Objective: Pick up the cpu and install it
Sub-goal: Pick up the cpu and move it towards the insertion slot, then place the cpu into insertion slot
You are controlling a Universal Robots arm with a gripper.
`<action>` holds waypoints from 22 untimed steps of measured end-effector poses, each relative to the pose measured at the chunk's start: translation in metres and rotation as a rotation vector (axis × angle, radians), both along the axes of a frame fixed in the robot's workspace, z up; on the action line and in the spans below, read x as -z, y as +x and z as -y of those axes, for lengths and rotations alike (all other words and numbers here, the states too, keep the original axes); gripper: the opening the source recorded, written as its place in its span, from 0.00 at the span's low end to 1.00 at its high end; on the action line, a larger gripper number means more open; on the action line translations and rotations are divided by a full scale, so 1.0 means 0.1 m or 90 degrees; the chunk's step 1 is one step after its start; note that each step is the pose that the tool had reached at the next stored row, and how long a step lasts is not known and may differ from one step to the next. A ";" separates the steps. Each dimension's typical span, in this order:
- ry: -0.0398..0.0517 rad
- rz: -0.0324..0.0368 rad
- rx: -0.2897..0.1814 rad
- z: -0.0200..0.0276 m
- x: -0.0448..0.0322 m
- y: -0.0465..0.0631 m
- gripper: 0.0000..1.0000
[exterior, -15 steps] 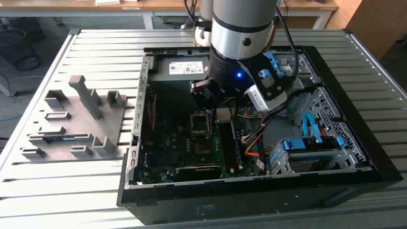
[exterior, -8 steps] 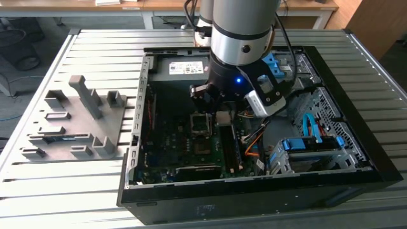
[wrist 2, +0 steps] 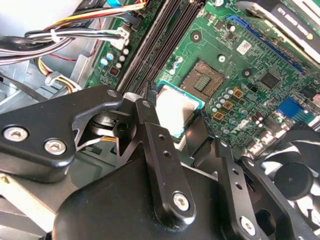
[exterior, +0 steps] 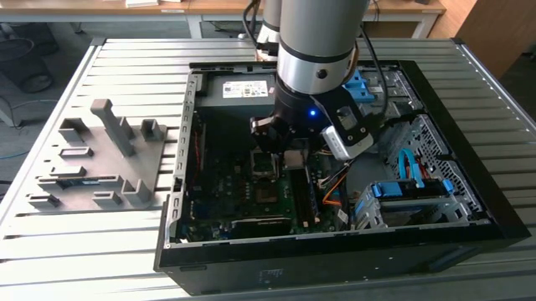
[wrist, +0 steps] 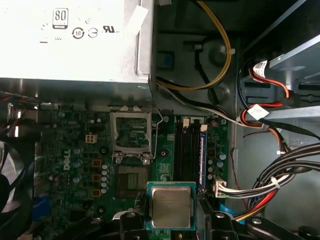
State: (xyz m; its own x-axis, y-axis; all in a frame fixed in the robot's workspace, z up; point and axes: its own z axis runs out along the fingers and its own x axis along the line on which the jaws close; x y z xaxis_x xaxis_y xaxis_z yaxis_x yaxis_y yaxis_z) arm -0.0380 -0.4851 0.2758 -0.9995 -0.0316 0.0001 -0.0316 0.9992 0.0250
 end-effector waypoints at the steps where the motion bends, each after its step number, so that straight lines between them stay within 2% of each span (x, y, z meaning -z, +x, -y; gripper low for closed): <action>1: 0.0000 0.0000 0.000 0.000 0.008 0.00 0.47; 8: 0.0000 0.0000 0.000 0.003 0.060 -0.01 0.47; 14: -0.0007 0.0000 0.000 0.002 0.070 -0.09 0.47; 22: -0.0004 0.0001 0.000 0.002 0.088 -0.11 0.47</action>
